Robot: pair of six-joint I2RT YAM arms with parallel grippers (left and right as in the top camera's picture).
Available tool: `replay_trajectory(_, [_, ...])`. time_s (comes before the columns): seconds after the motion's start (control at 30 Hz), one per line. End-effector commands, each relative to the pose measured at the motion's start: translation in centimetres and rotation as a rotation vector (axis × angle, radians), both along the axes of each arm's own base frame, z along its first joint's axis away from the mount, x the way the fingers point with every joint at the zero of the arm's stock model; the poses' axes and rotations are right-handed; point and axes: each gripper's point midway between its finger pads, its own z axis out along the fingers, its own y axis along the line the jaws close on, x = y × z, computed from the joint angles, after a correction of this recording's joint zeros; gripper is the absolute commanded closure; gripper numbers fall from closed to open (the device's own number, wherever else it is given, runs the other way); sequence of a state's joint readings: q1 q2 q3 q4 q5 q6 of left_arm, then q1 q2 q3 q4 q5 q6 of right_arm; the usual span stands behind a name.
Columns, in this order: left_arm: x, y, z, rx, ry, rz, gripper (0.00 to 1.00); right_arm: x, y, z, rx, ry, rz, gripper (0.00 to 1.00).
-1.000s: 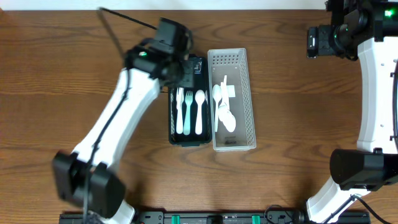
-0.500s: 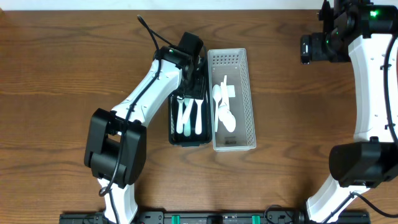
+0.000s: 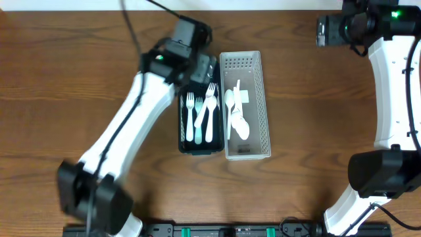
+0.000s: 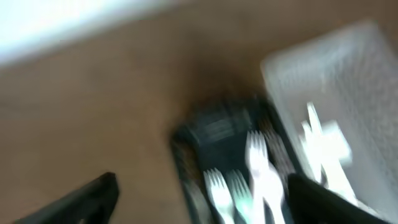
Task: Pack container
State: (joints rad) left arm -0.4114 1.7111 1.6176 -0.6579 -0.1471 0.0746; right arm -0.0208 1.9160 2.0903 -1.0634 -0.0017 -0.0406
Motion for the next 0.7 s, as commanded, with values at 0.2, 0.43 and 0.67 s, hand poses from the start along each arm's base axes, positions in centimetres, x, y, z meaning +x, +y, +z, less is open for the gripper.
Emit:
replay_trajectory(0.2, [7.1,13.8,6.2,0.122,-0.312,0.289,0.02,8.5,2.5,5.1,-0.163,-0.397,0.218,0.06])
replay_trajectory(0.43, [8.1,19.5,6.0,0.007,-0.315,0.3,0.02,10.6,2.6,2.9,-0.154,-0.407,0.232,0.01])
replay_trajectory(0.67, [3.4,19.4,7.7,-0.078,-0.34,0.279,0.02,6.6,-0.3,2.2,-0.088,-0.277,0.135,0.01])
